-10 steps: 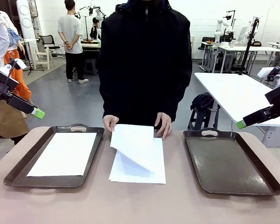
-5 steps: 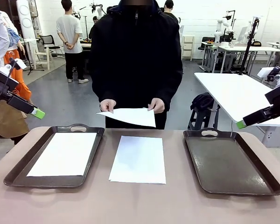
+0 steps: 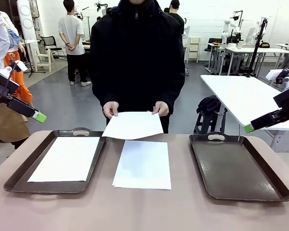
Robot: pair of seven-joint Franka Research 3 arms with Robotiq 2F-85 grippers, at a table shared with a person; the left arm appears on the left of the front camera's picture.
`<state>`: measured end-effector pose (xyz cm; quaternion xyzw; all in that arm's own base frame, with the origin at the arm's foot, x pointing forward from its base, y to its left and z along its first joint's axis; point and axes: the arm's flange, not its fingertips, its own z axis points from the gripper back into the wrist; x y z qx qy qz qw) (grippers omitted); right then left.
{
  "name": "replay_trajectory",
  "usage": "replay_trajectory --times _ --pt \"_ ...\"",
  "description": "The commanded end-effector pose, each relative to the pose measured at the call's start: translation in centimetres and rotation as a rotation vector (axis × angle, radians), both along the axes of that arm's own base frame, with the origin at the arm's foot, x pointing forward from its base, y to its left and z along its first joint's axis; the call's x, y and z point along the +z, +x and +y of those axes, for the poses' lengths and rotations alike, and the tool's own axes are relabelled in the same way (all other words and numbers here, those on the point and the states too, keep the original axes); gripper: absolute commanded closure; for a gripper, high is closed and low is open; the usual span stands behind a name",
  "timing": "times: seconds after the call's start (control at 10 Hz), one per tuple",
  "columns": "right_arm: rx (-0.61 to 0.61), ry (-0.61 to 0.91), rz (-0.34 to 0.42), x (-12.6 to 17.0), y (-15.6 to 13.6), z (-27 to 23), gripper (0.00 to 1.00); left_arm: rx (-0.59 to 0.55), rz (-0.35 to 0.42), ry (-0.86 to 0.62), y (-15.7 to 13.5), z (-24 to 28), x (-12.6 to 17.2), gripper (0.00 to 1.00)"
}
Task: Sort the A4 documents.
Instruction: Receive the A4 Paper.
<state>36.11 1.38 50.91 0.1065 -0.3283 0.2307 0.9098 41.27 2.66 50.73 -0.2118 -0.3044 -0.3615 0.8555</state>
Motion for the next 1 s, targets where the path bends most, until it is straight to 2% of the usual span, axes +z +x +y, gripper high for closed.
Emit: replay_trajectory --times 0.0,0.9 --pt "0.006 0.012 0.006 -0.21 0.09 0.00 0.00 -0.007 -0.005 0.011 -0.17 0.09 -0.02 0.00" --pt "0.006 0.012 0.006 -0.21 0.09 0.00 0.00 -0.007 -0.005 0.011 -0.17 0.09 -0.02 0.00"
